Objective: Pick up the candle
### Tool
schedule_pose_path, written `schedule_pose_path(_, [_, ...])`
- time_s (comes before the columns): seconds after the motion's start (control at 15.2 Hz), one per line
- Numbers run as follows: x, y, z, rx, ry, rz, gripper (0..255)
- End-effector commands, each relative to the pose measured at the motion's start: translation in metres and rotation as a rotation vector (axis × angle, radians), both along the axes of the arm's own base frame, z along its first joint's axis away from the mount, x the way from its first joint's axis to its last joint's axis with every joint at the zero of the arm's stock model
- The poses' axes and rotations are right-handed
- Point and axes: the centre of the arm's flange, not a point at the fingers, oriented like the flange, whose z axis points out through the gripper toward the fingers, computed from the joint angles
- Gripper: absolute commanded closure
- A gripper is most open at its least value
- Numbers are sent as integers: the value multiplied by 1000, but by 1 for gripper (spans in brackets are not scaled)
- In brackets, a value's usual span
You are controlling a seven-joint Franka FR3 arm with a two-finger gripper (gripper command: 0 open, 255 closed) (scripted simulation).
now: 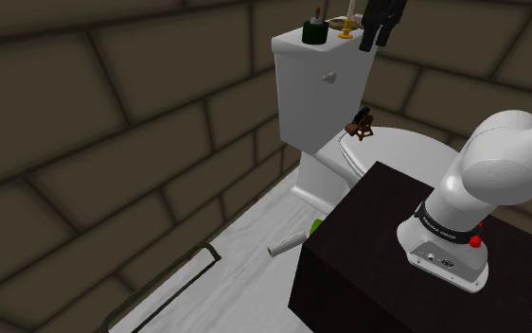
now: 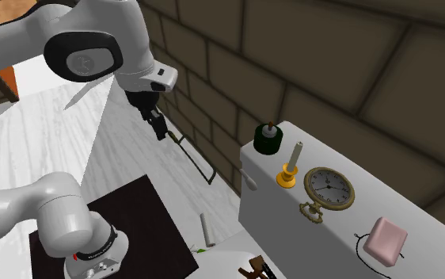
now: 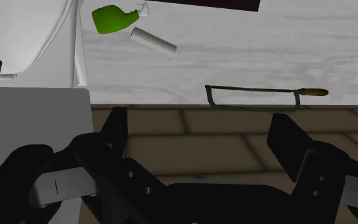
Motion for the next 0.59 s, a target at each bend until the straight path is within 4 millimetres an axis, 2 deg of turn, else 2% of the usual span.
schedule_pose_path(0.0, [0, 0, 0, 0, 0, 0, 0])
schedule_pose_path(0.53, [86, -58, 11, -31, 9, 0, 0])
